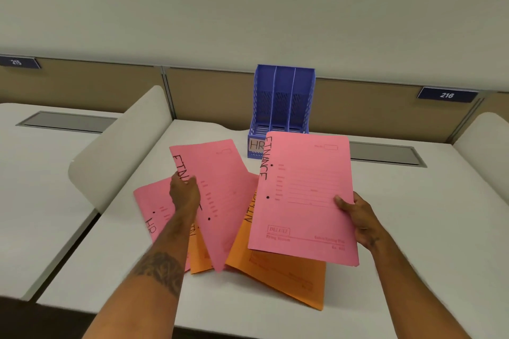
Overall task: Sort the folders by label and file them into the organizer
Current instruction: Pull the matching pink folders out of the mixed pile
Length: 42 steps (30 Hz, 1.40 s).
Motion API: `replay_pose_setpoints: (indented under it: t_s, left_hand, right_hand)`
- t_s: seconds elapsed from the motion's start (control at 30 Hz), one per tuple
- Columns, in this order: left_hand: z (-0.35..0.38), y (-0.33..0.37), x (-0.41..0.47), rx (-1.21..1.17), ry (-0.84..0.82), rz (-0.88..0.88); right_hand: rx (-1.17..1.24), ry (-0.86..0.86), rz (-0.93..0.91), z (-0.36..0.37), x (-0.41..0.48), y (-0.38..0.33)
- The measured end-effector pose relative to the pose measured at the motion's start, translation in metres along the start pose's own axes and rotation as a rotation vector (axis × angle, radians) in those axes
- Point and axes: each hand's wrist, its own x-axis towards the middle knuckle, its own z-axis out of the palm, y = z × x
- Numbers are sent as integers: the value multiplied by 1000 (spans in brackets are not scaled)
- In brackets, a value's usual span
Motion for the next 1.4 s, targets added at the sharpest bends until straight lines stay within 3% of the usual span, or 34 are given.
replay_pose_setpoints:
  t_s: [0.33,0.53,0.77,1.17,1.4]
  left_hand:
    - [-53,111,44,-5,17,252]
    - [-83,156,66,-97,-159,322]
    - [-44,150,38,-186,-413,223]
    - [26,107,-9,-249,-595,52]
    - [37,101,-21,-237,-716,9]
  right_hand:
    - [-5,0,-51,10,-2,-18]
    - [-6,40,-95,9,-2,-28]
    - [17,32,-126,27,-3,-32]
    - [40,-121,-110,51,-22,-31]
    - [55,-117,-96,51,-25,-31]
